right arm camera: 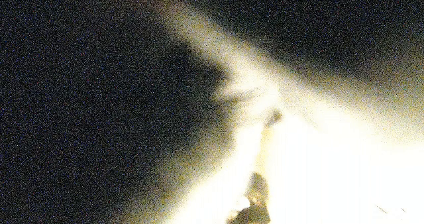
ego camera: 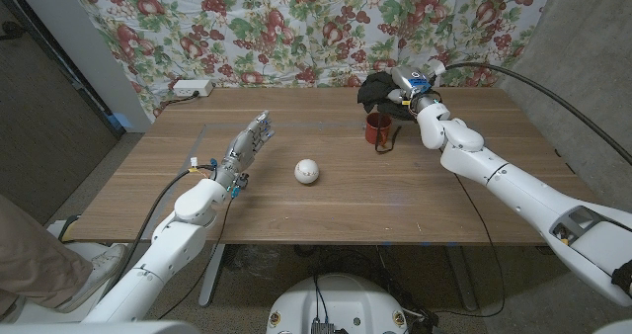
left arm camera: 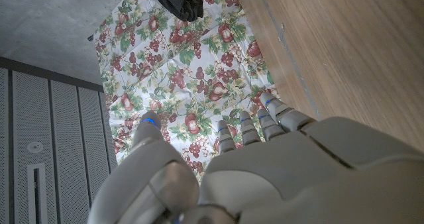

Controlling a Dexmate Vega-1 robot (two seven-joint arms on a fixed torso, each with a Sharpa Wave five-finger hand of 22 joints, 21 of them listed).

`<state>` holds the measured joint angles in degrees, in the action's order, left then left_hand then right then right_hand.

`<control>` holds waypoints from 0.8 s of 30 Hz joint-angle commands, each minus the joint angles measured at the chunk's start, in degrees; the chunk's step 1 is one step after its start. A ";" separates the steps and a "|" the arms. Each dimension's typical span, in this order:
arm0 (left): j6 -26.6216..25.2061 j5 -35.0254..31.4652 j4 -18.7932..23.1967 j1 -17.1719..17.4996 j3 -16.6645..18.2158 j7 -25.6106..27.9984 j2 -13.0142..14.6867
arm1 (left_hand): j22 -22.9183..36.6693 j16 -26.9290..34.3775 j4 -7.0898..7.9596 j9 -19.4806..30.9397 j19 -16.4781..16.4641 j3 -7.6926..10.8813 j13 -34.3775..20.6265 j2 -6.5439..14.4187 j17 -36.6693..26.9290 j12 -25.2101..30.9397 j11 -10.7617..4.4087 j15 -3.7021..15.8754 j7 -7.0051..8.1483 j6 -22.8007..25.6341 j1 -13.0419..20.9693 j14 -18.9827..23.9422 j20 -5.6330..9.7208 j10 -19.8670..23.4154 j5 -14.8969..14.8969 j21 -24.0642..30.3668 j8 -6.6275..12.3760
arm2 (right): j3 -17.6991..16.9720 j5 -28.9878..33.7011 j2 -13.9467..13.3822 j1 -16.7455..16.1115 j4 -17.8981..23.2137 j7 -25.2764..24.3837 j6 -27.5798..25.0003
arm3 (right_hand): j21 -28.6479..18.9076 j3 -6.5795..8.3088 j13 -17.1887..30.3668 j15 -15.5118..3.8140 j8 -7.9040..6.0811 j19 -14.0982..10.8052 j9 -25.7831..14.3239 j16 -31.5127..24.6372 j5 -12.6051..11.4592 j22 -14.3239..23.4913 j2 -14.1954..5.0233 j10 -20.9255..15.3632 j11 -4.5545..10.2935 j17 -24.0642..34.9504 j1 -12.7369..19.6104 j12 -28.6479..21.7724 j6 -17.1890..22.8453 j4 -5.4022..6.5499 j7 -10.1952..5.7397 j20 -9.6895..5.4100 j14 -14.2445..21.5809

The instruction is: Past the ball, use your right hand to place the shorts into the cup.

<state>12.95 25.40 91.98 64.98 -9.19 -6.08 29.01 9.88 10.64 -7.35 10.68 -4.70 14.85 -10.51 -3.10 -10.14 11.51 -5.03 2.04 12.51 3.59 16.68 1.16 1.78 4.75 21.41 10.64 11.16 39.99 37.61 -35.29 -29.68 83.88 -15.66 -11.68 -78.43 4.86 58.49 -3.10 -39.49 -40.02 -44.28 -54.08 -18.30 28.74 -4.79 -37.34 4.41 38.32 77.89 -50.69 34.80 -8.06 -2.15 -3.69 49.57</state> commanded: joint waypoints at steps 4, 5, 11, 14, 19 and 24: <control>-0.52 0.10 0.83 0.02 0.33 0.03 0.36 | 0.18 0.14 -0.26 0.18 -0.29 0.29 -0.32 0.42 -0.17 0.13 0.33 2.92 0.08 0.42 0.10 0.13 2.99 0.42 -0.20 0.48 0.12 | 0.89 -1.19 1.71 0.14 -3.51 -4.28 0.67 | -0.15 3.12 0.60 -10.01 -0.49 0.25 -0.14 -0.29 0.17 0.07 -2.18 -3.10 3.01 -0.06 1.27 -0.04 0.15 0.14 -0.05 -7.43 2.73; -0.48 0.16 0.82 0.02 0.35 0.01 0.31 | 0.18 0.15 -0.26 0.18 -0.30 0.29 -0.32 0.42 -0.17 0.13 0.31 2.97 0.08 0.43 0.10 0.16 3.01 0.42 -0.20 0.49 0.12 | 0.87 -1.49 1.78 0.10 -3.78 -4.44 0.85 | -0.14 3.15 0.59 -10.02 -0.50 0.26 -0.16 -0.34 0.18 0.09 -2.16 -3.11 3.01 0.00 1.29 -0.03 0.14 0.12 0.01 -7.41 2.74; -0.61 0.00 0.95 0.01 0.27 0.10 0.34 | 0.18 0.14 -0.28 0.18 -0.28 0.32 -0.32 0.45 -0.17 0.14 0.26 2.94 0.07 0.45 0.14 0.12 2.98 0.46 -0.21 0.48 0.12 | 1.29 -1.85 1.95 0.20 -4.68 -5.07 0.75 | -0.11 3.33 0.59 -10.03 -0.50 0.30 -0.02 -0.40 0.27 0.15 -2.16 -3.17 2.97 -0.14 1.25 0.06 0.16 0.07 -0.02 -7.40 2.73; -0.84 0.12 0.95 0.03 0.26 0.09 0.30 | 0.18 0.13 -0.29 0.18 -0.29 0.32 -0.32 0.46 -0.17 0.13 0.24 2.93 0.07 0.48 0.15 0.12 3.00 0.43 -0.22 0.48 0.13 | 1.49 -2.05 2.06 0.26 -5.08 -5.31 0.82 | -0.03 3.42 0.69 -10.05 -0.57 0.36 -0.10 -0.45 0.31 0.11 -2.14 -3.19 2.98 -0.07 1.21 0.04 0.11 0.06 0.07 -7.32 2.67; -1.22 0.12 1.11 0.08 0.26 0.13 0.34 | 0.18 0.12 -0.30 0.18 -0.28 0.34 -0.32 0.47 -0.17 0.14 0.21 2.88 0.07 0.43 0.17 0.09 3.00 0.46 -0.23 0.48 0.10 | 1.90 -2.42 2.41 0.55 -6.19 -5.82 1.22 | 0.04 3.59 0.39 -10.05 -0.72 0.57 -0.06 -0.43 0.41 0.05 -2.13 -3.35 2.88 -0.18 1.04 0.30 0.29 0.08 0.14 -7.34 2.54; -1.16 0.08 1.07 0.11 0.36 0.25 0.22 | 0.18 0.11 -0.31 0.18 -0.25 0.35 -0.32 0.48 -0.17 0.13 0.32 2.82 0.07 0.37 0.19 0.05 2.99 0.45 -0.25 0.47 0.07 | 2.48 -2.71 2.98 1.06 -7.59 -6.26 1.67 | -0.01 3.71 0.75 -10.07 -0.71 0.65 0.09 -0.40 0.49 -0.23 -2.04 -3.28 2.82 -0.16 0.95 0.21 0.27 0.04 0.07 -7.32 2.40</control>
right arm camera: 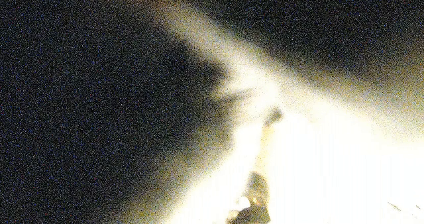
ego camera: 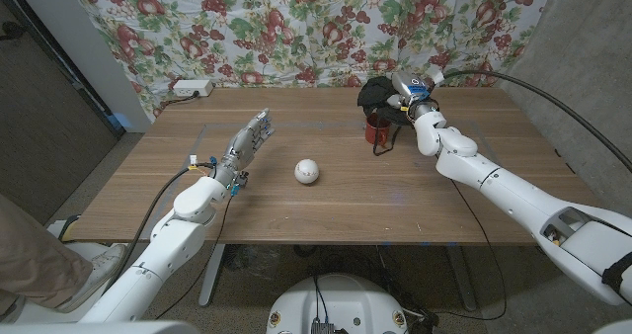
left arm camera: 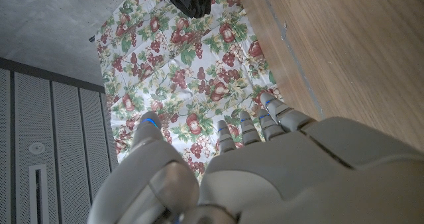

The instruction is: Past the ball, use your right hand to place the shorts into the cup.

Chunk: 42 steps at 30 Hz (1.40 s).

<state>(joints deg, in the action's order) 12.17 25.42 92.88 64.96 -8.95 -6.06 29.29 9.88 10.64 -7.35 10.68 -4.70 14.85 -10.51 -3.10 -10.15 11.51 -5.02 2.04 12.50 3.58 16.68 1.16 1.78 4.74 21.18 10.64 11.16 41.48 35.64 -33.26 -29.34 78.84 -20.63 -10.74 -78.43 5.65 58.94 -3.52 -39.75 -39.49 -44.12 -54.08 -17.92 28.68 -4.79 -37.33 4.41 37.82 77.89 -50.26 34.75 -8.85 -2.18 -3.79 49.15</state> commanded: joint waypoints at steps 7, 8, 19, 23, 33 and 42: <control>-0.55 0.12 0.26 0.49 0.28 0.33 -0.07 | 0.18 0.12 -0.35 0.18 -0.23 0.41 -0.32 0.55 -0.17 0.10 0.31 2.85 0.07 0.36 0.27 0.10 2.99 0.39 -0.03 0.46 0.06 | 1.84 -1.05 1.52 1.43 -3.85 -1.12 1.33 | -0.12 3.10 0.37 -9.64 -0.51 0.31 -0.03 -0.38 0.16 -0.33 -1.98 -3.17 2.96 0.34 0.87 -0.08 0.20 0.80 -0.08 -7.20 2.78; -0.52 0.13 0.28 0.56 0.31 0.31 -0.07 | 0.18 0.12 -0.35 0.18 -0.23 0.42 -0.32 0.56 -0.16 0.12 0.32 2.85 0.07 0.36 0.28 0.09 3.00 0.42 -0.03 0.46 0.06 | 1.91 -1.06 1.64 1.49 -4.03 -1.29 1.33 | -0.10 3.12 0.38 -9.64 -0.50 0.36 0.02 -0.39 0.15 -0.33 -1.97 -3.16 2.95 0.36 0.85 -0.07 0.22 0.80 -0.06 -7.18 2.78; -0.43 0.14 0.60 1.24 0.74 0.53 0.04 | 0.18 0.10 -0.40 0.18 -0.25 0.51 -0.32 0.67 -0.16 0.11 0.25 2.88 0.08 0.36 0.41 0.06 3.01 0.40 -0.06 0.47 0.05 | 2.70 -1.64 2.52 2.03 -5.46 -1.40 1.26 | -0.10 3.36 0.62 -9.66 -0.67 0.78 -0.11 -0.37 0.17 -0.79 -1.88 -3.02 3.07 0.44 0.65 0.02 -0.07 0.80 -0.10 -7.10 2.52; -0.44 0.19 0.67 1.43 0.84 0.54 0.07 | 0.18 0.10 -0.42 0.18 -0.28 0.54 -0.32 0.70 -0.16 0.10 0.27 2.85 0.08 0.35 0.46 0.06 3.04 0.40 -0.08 0.48 0.04 | 2.91 -1.77 2.79 2.03 -5.86 -1.79 1.17 | -0.06 3.36 0.54 -9.68 -0.68 1.19 -0.16 -0.22 0.19 -1.07 -1.79 -3.15 3.35 0.46 0.41 0.10 -0.27 0.87 -0.28 -7.05 2.34; -0.15 0.24 0.44 1.56 0.84 0.53 -0.18 | 0.18 0.11 -0.46 0.18 -0.26 0.60 -0.32 0.75 -0.16 0.10 0.31 2.88 0.08 0.36 0.55 0.08 3.01 0.41 -0.11 0.47 0.04 | 3.01 -1.91 3.75 1.26 -6.12 -3.86 -0.87 | -0.36 3.52 0.63 -9.69 -0.76 1.52 -0.09 -0.06 0.16 -1.12 -1.72 -3.11 3.28 0.61 0.19 0.19 -0.31 0.88 -0.35 -6.97 2.30; -0.20 0.04 0.70 1.71 0.85 0.83 -0.12 | 0.18 0.11 -0.49 0.18 -0.26 0.64 -0.32 0.79 -0.16 0.10 0.35 2.88 0.08 0.34 0.61 0.09 3.04 0.39 -0.13 0.47 0.03 | 3.19 -2.29 4.07 0.99 -6.36 -4.85 -1.61 | -0.19 4.03 0.65 -9.71 -0.81 1.77 0.27 0.03 0.08 -0.27 -1.66 -3.36 3.32 0.67 -0.13 0.23 -0.10 0.88 -0.49 -6.78 2.22</control>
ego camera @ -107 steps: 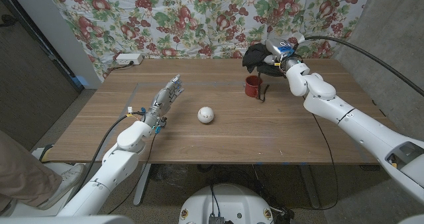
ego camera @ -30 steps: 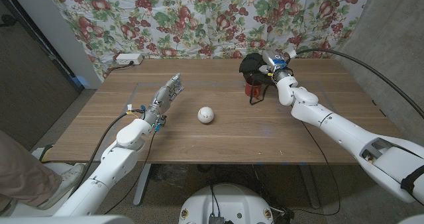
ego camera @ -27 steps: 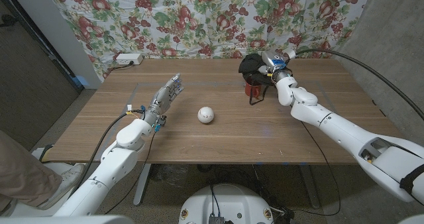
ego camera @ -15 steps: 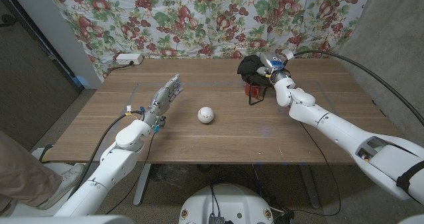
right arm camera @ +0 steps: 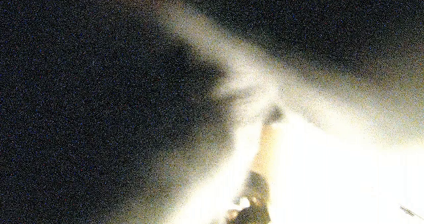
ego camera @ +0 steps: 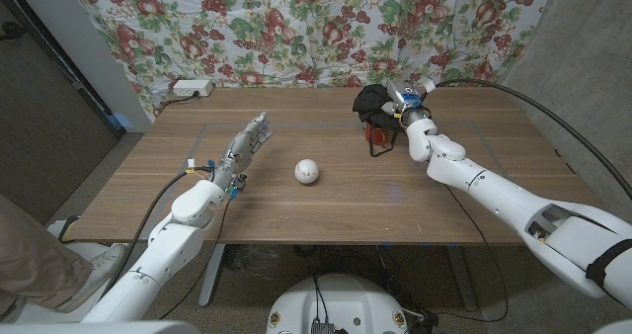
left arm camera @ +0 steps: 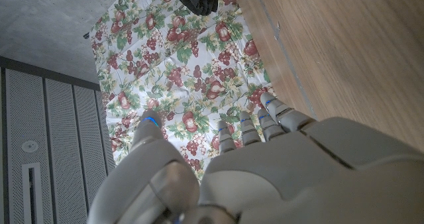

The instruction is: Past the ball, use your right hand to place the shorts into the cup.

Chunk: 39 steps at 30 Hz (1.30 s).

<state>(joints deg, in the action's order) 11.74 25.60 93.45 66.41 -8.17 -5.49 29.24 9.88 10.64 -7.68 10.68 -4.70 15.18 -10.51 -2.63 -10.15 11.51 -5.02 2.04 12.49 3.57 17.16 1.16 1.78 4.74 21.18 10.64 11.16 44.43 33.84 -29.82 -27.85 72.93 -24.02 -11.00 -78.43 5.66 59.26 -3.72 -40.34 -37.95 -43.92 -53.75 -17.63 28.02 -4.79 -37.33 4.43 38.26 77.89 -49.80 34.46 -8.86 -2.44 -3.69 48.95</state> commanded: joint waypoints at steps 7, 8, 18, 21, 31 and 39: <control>-0.02 -0.15 0.77 0.74 0.08 0.54 0.04 | 0.18 0.11 -0.17 0.18 -0.26 0.33 -0.32 0.33 -0.16 0.09 0.23 2.83 0.09 0.37 0.16 0.09 3.07 0.38 -0.17 0.47 0.04 | 0.50 -0.98 0.62 -0.85 -0.69 -1.69 -1.12 | -0.02 4.36 0.41 -9.51 -0.30 0.24 0.15 -0.25 -0.27 0.85 -1.62 -3.31 3.51 0.36 -0.32 -0.15 0.18 0.87 -0.27 -6.82 2.23; 0.00 -0.18 0.82 0.79 0.09 0.60 0.04 | 0.18 0.11 -0.17 0.18 -0.27 0.34 -0.32 0.34 -0.16 0.13 0.31 2.82 0.09 0.37 0.17 0.08 3.09 0.46 -0.17 0.48 0.04 | 0.50 -1.13 0.63 -0.94 -0.66 -1.65 -1.07 | 0.01 4.37 0.38 -9.50 -0.31 0.26 0.16 -0.33 -0.27 0.94 -1.55 -3.37 3.36 0.43 -0.38 -0.15 0.16 0.87 -0.28 -6.83 2.30; 0.16 -0.34 1.59 1.30 0.05 0.95 0.22 | 0.18 0.11 -0.19 0.18 -0.26 0.36 -0.32 0.35 -0.16 0.13 0.28 2.86 0.09 0.37 0.21 0.09 3.14 0.49 -0.21 0.47 0.04 | 0.69 -1.54 0.80 -1.20 -0.64 -1.94 -1.09 | 0.28 4.73 0.54 -9.53 -0.47 0.40 0.24 -0.29 -0.30 1.28 -1.40 -3.38 3.36 0.52 -0.66 -0.11 0.15 0.81 -0.35 -6.80 2.30; 0.14 -0.33 1.84 1.55 0.12 1.05 0.37 | 0.18 0.11 -0.19 0.18 -0.26 0.37 -0.32 0.35 -0.16 0.12 0.28 2.85 0.09 0.37 0.21 0.07 3.15 0.47 -0.21 0.47 0.04 | 0.65 -1.73 0.84 -1.28 -0.60 -1.96 -1.14 | 0.35 4.87 0.61 -9.51 -0.53 0.42 0.26 -0.30 -0.31 1.46 -1.38 -3.31 3.51 0.51 -0.73 -0.09 0.17 0.80 -0.29 -6.79 2.39; 0.26 -0.13 2.20 1.99 0.40 1.08 0.73 | 0.18 0.11 -0.21 0.18 -0.27 0.38 -0.32 0.36 -0.16 0.09 0.39 2.89 0.09 0.39 0.24 0.09 3.14 0.38 -0.24 0.47 0.04 | 0.89 -2.37 1.42 -1.06 -1.81 -1.96 -1.00 | 0.48 5.15 0.55 -9.51 -0.65 0.39 0.34 -0.11 -0.32 1.56 -1.29 -3.39 3.48 0.51 -0.91 0.02 0.13 0.76 -0.27 -6.80 2.23; 0.27 -0.03 2.04 1.76 0.41 0.82 0.88 | 0.18 0.11 -0.22 0.18 -0.27 0.40 -0.32 0.36 -0.16 0.11 0.35 2.89 0.09 0.40 0.27 0.08 3.10 0.45 -0.28 0.48 0.04 | 1.32 -2.91 2.04 -0.39 -3.86 -2.26 -0.33 | 0.57 5.27 0.11 -9.50 -0.74 0.40 0.38 -0.02 -0.31 1.67 -1.32 -3.54 3.63 0.38 -1.14 0.29 0.13 0.83 -0.42 -6.84 2.17</control>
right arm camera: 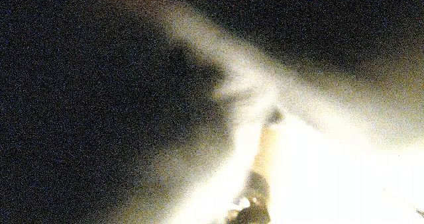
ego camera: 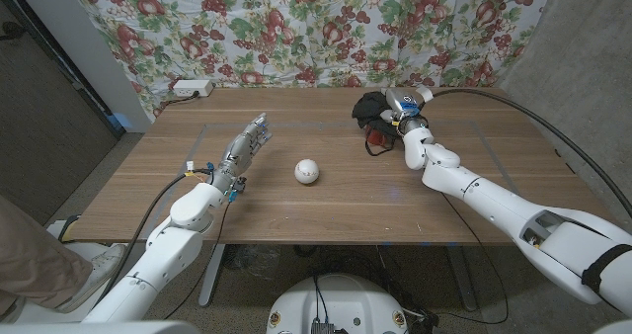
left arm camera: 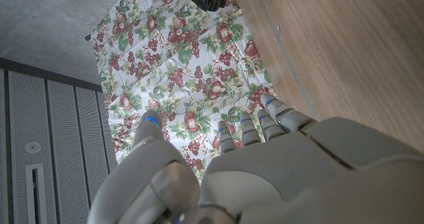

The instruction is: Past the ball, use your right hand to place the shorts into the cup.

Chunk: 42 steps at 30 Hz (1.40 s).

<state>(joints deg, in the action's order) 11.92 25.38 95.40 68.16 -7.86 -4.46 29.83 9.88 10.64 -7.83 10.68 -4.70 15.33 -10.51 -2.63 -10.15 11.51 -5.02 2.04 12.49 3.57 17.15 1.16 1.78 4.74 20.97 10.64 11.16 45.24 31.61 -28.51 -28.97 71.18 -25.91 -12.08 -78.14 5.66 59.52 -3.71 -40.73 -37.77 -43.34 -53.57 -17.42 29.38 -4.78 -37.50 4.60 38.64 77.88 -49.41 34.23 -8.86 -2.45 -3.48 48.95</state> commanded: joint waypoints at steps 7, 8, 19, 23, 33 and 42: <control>0.10 0.21 -0.16 -0.33 0.04 -0.26 0.19 | 0.18 0.09 -0.08 0.18 -0.27 0.27 -0.32 0.37 -0.16 0.11 0.33 2.89 0.09 0.43 0.28 0.02 3.10 0.46 -0.09 0.48 0.05 | 0.90 -0.92 1.09 0.87 -2.97 -0.74 0.83 | 0.31 5.38 0.24 -9.50 -0.52 0.23 -0.25 -0.24 -0.49 0.34 -1.31 -3.29 3.41 0.04 -1.23 -0.26 0.43 0.79 -0.42 -7.07 2.25; 0.10 0.21 -0.16 -0.33 0.04 -0.26 0.20 | 0.18 0.12 -0.08 0.18 -0.28 0.27 -0.32 0.37 -0.16 0.13 0.34 2.90 0.09 0.42 0.28 0.10 3.10 0.49 -0.09 0.48 0.04 | 0.93 -0.95 1.08 0.88 -2.97 -0.76 0.82 | 0.33 5.39 0.15 -9.50 -0.51 0.24 -0.23 -0.29 -0.48 0.32 -1.29 -3.31 3.28 0.09 -1.24 -0.21 0.39 0.79 -0.42 -7.08 2.30; 0.15 0.24 -0.64 -0.65 -0.18 -0.30 -0.11 | 0.18 0.09 -0.08 0.18 -0.29 0.28 -0.32 0.37 -0.16 0.10 0.29 2.90 0.09 0.38 0.29 0.02 3.16 0.42 -0.12 0.48 0.03 | 1.60 -0.17 0.97 0.41 -2.20 -0.74 -0.60 | 1.79 6.07 -1.50 -9.54 0.39 1.21 0.78 0.60 -0.55 0.09 -1.65 -2.78 3.21 -0.68 -1.62 1.14 -0.85 0.92 -0.16 -6.92 1.18; 0.10 0.18 -0.66 -0.61 -0.18 -0.27 -0.08 | 0.18 0.10 -0.09 0.18 -0.30 0.28 -0.32 0.37 -0.16 0.08 0.30 2.82 0.09 0.33 0.30 0.04 3.20 0.36 -0.13 0.49 0.00 | 1.66 0.17 0.95 0.18 -1.94 -1.36 -1.02 | 5.12 6.86 -4.75 -9.55 1.23 4.00 1.98 4.42 -0.42 -3.10 -1.96 -2.83 2.76 -2.32 -3.39 2.99 -1.44 1.64 -0.19 -6.39 -1.37; 0.41 0.32 -1.24 -0.80 -0.16 -0.57 -0.22 | 0.18 0.07 -0.09 0.18 -0.32 0.29 -0.33 0.37 -0.17 0.13 0.32 2.86 0.09 0.34 0.31 -0.03 3.27 0.50 -0.17 0.49 0.01 | 1.78 0.92 0.67 0.07 -0.77 -1.94 -1.24 | 7.23 6.05 -7.48 -9.30 2.77 5.09 3.63 10.93 0.25 -6.40 -0.30 0.13 1.38 -4.76 -10.05 4.83 -3.62 4.06 -0.07 -6.56 -3.06; 0.62 0.38 -1.80 -0.99 -0.15 -0.67 -0.45 | 0.18 0.13 -0.09 0.19 -0.34 0.31 -0.33 0.38 -0.17 0.13 0.32 2.79 0.09 0.29 0.32 0.10 3.20 0.51 -0.21 0.50 -0.01 | 1.83 1.54 0.14 0.13 0.19 -1.54 -0.62 | 6.87 4.38 -8.40 -9.19 3.65 4.05 4.99 13.90 0.14 -6.82 1.35 1.33 0.52 -5.47 -16.61 5.05 -3.98 6.67 0.71 -7.44 -2.29</control>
<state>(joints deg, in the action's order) 12.29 25.67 94.26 67.41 -7.99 -4.91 29.65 9.88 10.64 -7.83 10.81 -4.70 15.32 -10.51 -2.63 -10.15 11.51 -4.60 2.04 12.49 3.57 17.15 1.16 1.78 5.16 20.97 10.64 11.16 47.01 32.41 -27.79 -28.80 70.17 -27.40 -13.26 -71.09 10.46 51.21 -5.29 -37.30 -33.21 -38.65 -40.29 -17.28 22.57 -4.01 -36.65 5.39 33.08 63.23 -44.48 30.25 -3.00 -2.14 -3.16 46.06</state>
